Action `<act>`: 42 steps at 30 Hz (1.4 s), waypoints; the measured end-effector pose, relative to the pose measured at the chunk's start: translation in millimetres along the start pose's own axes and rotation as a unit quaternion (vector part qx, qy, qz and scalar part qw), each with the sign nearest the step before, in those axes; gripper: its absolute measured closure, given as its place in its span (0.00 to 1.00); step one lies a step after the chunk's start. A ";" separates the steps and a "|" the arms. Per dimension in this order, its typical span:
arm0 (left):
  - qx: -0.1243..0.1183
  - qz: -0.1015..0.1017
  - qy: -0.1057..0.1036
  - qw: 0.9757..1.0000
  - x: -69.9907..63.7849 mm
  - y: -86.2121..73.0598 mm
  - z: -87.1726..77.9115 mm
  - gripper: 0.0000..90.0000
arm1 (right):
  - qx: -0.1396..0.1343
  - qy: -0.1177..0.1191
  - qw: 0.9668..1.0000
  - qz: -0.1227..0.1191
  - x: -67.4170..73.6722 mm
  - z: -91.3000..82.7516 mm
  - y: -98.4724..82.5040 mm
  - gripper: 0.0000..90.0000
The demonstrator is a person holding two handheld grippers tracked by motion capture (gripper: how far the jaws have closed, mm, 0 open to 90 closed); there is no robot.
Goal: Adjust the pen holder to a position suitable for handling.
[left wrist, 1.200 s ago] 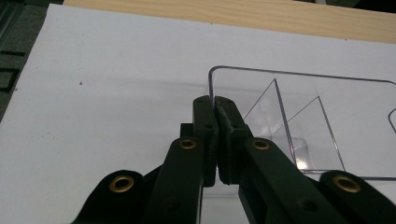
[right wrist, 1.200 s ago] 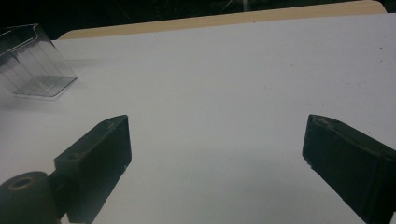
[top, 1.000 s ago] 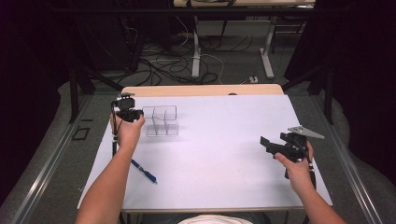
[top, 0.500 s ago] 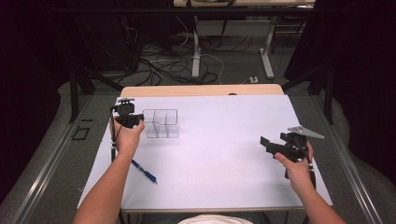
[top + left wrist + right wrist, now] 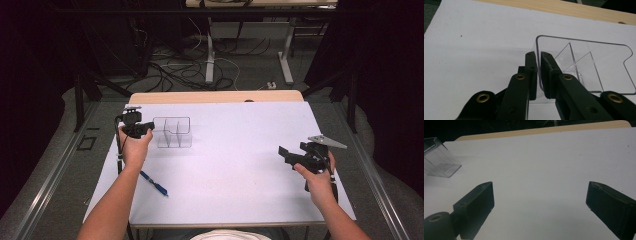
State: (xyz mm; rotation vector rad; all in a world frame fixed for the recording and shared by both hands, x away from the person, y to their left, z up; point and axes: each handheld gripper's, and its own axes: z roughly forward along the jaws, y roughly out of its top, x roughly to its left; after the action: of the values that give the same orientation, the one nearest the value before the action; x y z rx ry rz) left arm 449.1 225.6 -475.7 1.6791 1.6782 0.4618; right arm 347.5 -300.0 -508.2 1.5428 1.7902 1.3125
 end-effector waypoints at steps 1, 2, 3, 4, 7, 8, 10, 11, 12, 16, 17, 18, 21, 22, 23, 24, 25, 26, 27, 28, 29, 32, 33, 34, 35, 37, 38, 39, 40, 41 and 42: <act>-0.002 -0.004 -0.007 1.000 0.8 0.1 -0.7 0.90 | 0.000 0.000 1.000 -0.001 -0.2 0.1 0.2 0.08; -0.009 -0.007 -0.010 1.000 1.2 -0.3 -0.9 0.89 | -0.001 0.000 1.000 -0.001 -0.1 0.2 0.3 0.08; -0.009 -0.005 -0.017 1.000 2.4 -0.3 -2.4 0.88 | -0.001 0.000 1.000 -0.003 -0.5 0.3 0.5 0.08; -0.017 -0.006 -0.026 1.000 3.1 -1.0 -3.5 0.86 | -0.001 0.000 1.000 -0.004 -0.4 0.5 0.5 0.08; -0.034 -0.004 -0.048 0.998 6.7 -4.6 -9.4 0.82 | -0.001 0.001 1.000 -0.005 0.2 0.7 0.8 0.08; -0.039 -0.004 -0.054 0.998 8.3 -6.1 -10.9 0.81 | 0.000 0.001 1.000 -0.005 0.6 0.8 0.8 0.08; -0.046 -0.002 -0.067 0.997 11.5 -9.2 -13.7 0.77 | 0.000 0.001 1.000 -0.002 2.2 1.2 0.6 0.08; -0.047 -0.003 -0.075 0.996 12.9 -10.8 -15.5 0.75 | -0.001 0.001 1.000 -0.007 2.1 1.5 0.7 0.08; -0.054 -0.001 -0.077 0.996 15.0 -12.6 -17.1 0.73 | 0.000 0.001 1.000 -0.003 3.6 1.4 0.6 0.08; -0.082 -0.007 -0.083 0.993 21.6 -20.1 -24.2 0.63 | 0.002 -0.004 1.000 -0.007 6.8 1.2 1.1 0.08; -0.082 -0.006 -0.087 0.993 23.8 -21.5 -26.3 0.61 | 0.002 -0.005 1.000 -0.012 6.7 1.1 1.3 0.08; -0.087 -0.008 -0.091 0.992 25.4 -23.4 -27.1 0.59 | 0.003 -0.006 1.000 -0.008 7.7 1.4 1.2 0.08; -0.093 -0.004 -0.092 0.991 30.1 -28.2 -31.0 0.53 | 0.003 -0.005 1.000 -0.010 7.6 2.7 1.3 0.08; -0.094 -0.002 -0.091 0.991 31.5 -29.5 -32.6 0.51 | 0.001 -0.007 1.000 -0.010 7.8 3.0 1.1 0.08; -0.096 -0.002 -0.088 0.991 33.0 -30.7 -34.3 0.49 | -0.003 -0.005 1.000 -0.011 7.7 3.6 0.9 0.08; -0.093 -0.002 -0.091 0.991 34.1 -31.7 -36.4 0.46 | -0.003 -0.005 1.000 -0.010 8.0 3.5 1.0 0.07; -0.091 -0.001 -0.092 0.992 35.1 -32.7 -38.5 0.44 | -0.001 -0.003 1.000 -0.009 8.1 3.1 1.2 0.07; -0.087 -0.001 -0.092 0.992 35.5 -34.0 -40.6 0.42 | -0.002 -0.001 1.000 -0.010 8.1 2.8 1.4 0.07; -0.086 0.003 -0.092 0.992 35.8 -35.4 -42.3 0.39 | -0.003 -0.002 1.000 -0.011 8.6 2.6 1.5 0.07; -0.081 0.008 -0.092 0.992 35.8 -36.9 -44.2 0.38 | -0.001 -0.002 1.000 -0.012 8.6 1.8 1.8 0.07; -0.073 0.016 -0.094 0.993 36.0 -38.1 -46.6 0.38 | -0.005 0.000 1.000 -0.014 8.3 2.0 1.8 0.07; -0.069 0.042 -0.096 0.992 35.3 -41.7 -51.1 0.35 | -0.003 0.001 1.000 -0.011 8.5 1.9 1.8 0.07; -0.063 0.052 -0.095 0.992 35.4 -42.1 -53.6 0.34 | 0.000 0.000 1.000 -0.011 8.6 1.4 1.9 0.07; -0.066 0.061 -0.087 0.992 35.0 -43.1 -55.2 0.34 | 0.000 0.000 1.000 -0.011 8.7 1.3 1.8 0.06; -0.062 0.073 -0.085 0.992 35.3 -43.3 -57.7 0.33 | -0.004 0.002 1.000 -0.015 8.2 1.7 1.8 0.06; -0.057 0.083 -0.084 0.991 34.6 -44.8 -61.4 0.32 | -0.005 0.001 1.000 -0.011 8.9 1.1 1.9 0.06; -0.058 0.087 -0.087 0.991 34.4 -46.0 -62.2 0.32 | -0.004 0.001 1.000 -0.012 8.6 0.9 2.0 0.06; -0.059 0.086 -0.087 0.991 34.1 -47.7 -62.8 0.32 | -0.005 0.002 1.000 -0.014 7.9 0.8 2.1 0.06; -0.052 0.081 -0.091 0.991 33.7 -49.3 -64.0 0.32 | -0.002 0.000 1.000 -0.017 7.4 0.4 2.2 0.06; -0.053 0.080 -0.093 0.991 33.3 -51.2 -64.0 0.32 | 0.003 -0.001 1.000 -0.017 7.4 0.1 2.4 0.06; -0.048 0.085 -0.093 0.991 33.9 -52.3 -65.3 0.32 | -0.002 0.000 1.000 -0.015 7.5 0.2 2.1 0.06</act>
State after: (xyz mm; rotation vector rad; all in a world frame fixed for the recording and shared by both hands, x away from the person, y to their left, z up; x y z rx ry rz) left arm 369.7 268.4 -474.8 1.7459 1.3650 0.4437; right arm 346.5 -293.1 -504.6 1.5089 1.8035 1.3019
